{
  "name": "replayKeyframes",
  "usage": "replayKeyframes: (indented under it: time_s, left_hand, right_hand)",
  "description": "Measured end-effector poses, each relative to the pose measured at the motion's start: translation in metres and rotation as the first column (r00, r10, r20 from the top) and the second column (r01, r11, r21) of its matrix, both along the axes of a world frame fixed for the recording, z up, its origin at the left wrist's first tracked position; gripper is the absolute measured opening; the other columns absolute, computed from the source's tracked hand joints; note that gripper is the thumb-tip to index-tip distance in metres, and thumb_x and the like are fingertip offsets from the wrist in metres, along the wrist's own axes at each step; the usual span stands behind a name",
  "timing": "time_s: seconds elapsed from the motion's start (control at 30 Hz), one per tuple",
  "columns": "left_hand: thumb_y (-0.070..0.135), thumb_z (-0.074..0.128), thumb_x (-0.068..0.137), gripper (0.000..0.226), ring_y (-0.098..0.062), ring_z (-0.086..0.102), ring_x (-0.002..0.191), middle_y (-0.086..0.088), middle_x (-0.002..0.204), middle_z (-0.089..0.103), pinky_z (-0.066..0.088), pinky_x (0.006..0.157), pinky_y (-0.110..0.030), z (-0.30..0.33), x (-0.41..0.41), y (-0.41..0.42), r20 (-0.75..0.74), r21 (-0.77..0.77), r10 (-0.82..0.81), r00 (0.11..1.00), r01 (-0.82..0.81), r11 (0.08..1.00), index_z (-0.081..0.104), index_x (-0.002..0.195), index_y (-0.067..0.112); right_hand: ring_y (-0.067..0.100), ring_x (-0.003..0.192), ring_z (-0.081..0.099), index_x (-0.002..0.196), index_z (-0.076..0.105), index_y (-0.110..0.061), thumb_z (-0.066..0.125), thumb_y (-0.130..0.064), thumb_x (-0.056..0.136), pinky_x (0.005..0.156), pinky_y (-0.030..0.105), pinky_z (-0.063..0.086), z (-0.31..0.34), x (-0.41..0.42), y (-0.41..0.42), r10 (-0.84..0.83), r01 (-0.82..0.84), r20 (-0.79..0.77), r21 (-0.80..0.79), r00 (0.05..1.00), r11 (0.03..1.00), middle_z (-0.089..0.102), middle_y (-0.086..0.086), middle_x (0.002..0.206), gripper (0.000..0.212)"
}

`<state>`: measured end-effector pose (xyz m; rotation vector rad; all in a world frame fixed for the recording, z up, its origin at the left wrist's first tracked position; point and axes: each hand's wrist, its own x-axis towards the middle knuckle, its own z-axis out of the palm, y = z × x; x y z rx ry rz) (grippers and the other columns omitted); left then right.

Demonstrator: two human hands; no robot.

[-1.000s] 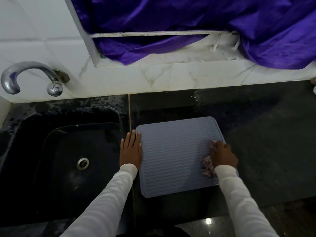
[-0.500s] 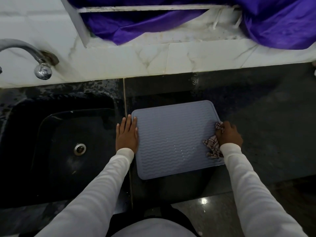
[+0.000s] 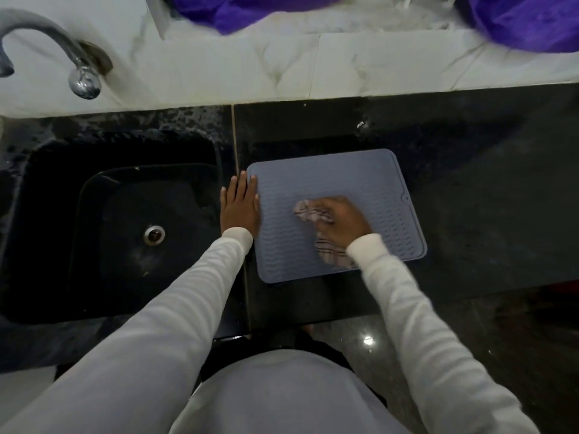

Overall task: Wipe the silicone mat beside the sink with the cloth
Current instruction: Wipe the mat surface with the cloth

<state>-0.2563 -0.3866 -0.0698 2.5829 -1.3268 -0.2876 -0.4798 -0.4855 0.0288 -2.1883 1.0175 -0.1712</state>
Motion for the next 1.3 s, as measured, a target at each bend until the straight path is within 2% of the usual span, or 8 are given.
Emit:
replayKeyframes:
  time_s: [0.1, 0.2, 0.4, 0.5, 0.7, 0.97, 1.13, 1.3]
  left_hand:
    - [0.035, 0.018, 0.105, 0.052, -0.022, 0.005, 0.150, 0.001, 0.163, 0.007, 0.001, 0.121, -0.044, 0.000, 0.000, 0.000, -0.005, -0.009, -0.002, 1.000, 0.002, 1.000, 0.011, 0.155, 0.026]
    - [0.034, 0.017, 0.104, 0.052, -0.023, 0.006, 0.150, 0.000, 0.163, 0.008, 0.002, 0.121, -0.045, 0.000, 0.001, 0.000, 0.007, -0.008, -0.001, 1.000, 0.001, 1.000, 0.011, 0.155, 0.025]
    - [0.035, 0.016, 0.104, 0.052, -0.023, 0.006, 0.150, 0.000, 0.163, 0.009, 0.003, 0.121, -0.045, -0.001, 0.000, 0.000, 0.026, -0.015, -0.005, 1.000, 0.005, 1.000, 0.010, 0.155, 0.025]
    - [0.035, 0.016, 0.104, 0.052, -0.022, 0.005, 0.150, 0.001, 0.163, 0.007, 0.001, 0.121, -0.044, -0.002, 0.000, 0.000, 0.027, -0.009, -0.003, 1.000, 0.003, 1.000, 0.009, 0.155, 0.025]
    - [0.031, 0.016, 0.104, 0.053, -0.022, 0.001, 0.150, 0.001, 0.164, 0.004, 0.000, 0.121, -0.045, -0.001, -0.001, -0.001, 0.022, -0.002, -0.007, 1.000, 0.007, 1.000, 0.007, 0.156, 0.024]
    - [0.031, 0.015, 0.104, 0.053, -0.023, 0.003, 0.150, -0.001, 0.164, 0.005, 0.004, 0.121, -0.046, -0.001, 0.001, 0.000, 0.029, 0.004, -0.020, 0.999, 0.020, 1.000, 0.008, 0.155, 0.024]
    - [0.033, 0.016, 0.104, 0.052, -0.022, 0.006, 0.150, 0.000, 0.163, 0.010, 0.003, 0.122, -0.045, 0.000, 0.000, -0.001, 0.003, -0.005, 0.003, 1.000, -0.003, 1.000, 0.011, 0.155, 0.025]
    - [0.035, 0.015, 0.105, 0.051, -0.020, 0.005, 0.150, 0.002, 0.163, 0.010, 0.002, 0.122, -0.043, 0.000, -0.002, -0.001, -0.009, -0.021, 0.020, 1.000, -0.020, 1.000, 0.012, 0.155, 0.027]
  right_hand:
    - [0.032, 0.105, 0.057, 0.130, 0.057, -0.019, 0.061, -0.017, 0.086, 0.093, 0.036, 0.045, -0.030, 0.041, 0.047, 0.024, -0.015, 0.065, -0.130, 0.998, 0.991, 0.056, 0.013, 0.118, 0.044]
    - [0.035, 0.092, 0.058, 0.134, 0.052, -0.020, 0.059, -0.018, 0.087, 0.080, 0.043, 0.052, -0.055, 0.063, 0.070, -0.066, 0.058, -0.022, -0.259, 0.998, 0.964, 0.053, 0.016, 0.114, 0.048]
    - [0.033, 0.081, 0.056, 0.136, 0.051, -0.019, 0.068, -0.016, 0.082, 0.063, 0.040, 0.052, -0.071, 0.064, 0.069, -0.076, 0.013, -0.113, -0.476, 0.991, 0.879, 0.056, 0.015, 0.111, 0.056]
    - [0.034, 0.082, 0.058, 0.137, 0.050, -0.016, 0.067, -0.011, 0.080, 0.066, 0.042, 0.054, -0.072, 0.064, 0.066, 0.003, -0.047, -0.090, -0.483, 0.996, 0.874, 0.058, 0.015, 0.111, 0.060]
    - [0.035, 0.084, 0.060, 0.137, 0.049, -0.015, 0.038, -0.021, 0.089, 0.073, 0.042, 0.055, -0.066, 0.075, 0.070, 0.066, -0.049, 0.033, -0.375, 0.997, 0.926, 0.057, 0.017, 0.109, 0.050]
    - [0.031, 0.078, 0.060, 0.128, 0.058, -0.023, 0.057, -0.021, 0.088, 0.054, 0.036, 0.050, -0.066, 0.081, 0.072, 0.032, -0.081, -0.112, -0.466, 0.993, 0.881, 0.058, 0.013, 0.102, 0.040]
    - [0.032, 0.062, 0.062, 0.130, 0.054, -0.019, 0.070, -0.014, 0.079, 0.045, 0.037, 0.050, -0.055, 0.069, 0.065, -0.006, -0.148, -0.301, -0.486, 0.954, 0.861, 0.058, 0.017, 0.104, 0.054]
    - [0.038, 0.050, 0.059, 0.117, 0.060, -0.013, 0.069, -0.008, 0.076, 0.044, 0.044, 0.049, -0.046, 0.037, 0.023, -0.168, 0.042, -0.272, -0.413, 0.948, 0.910, 0.057, 0.023, 0.098, 0.042]
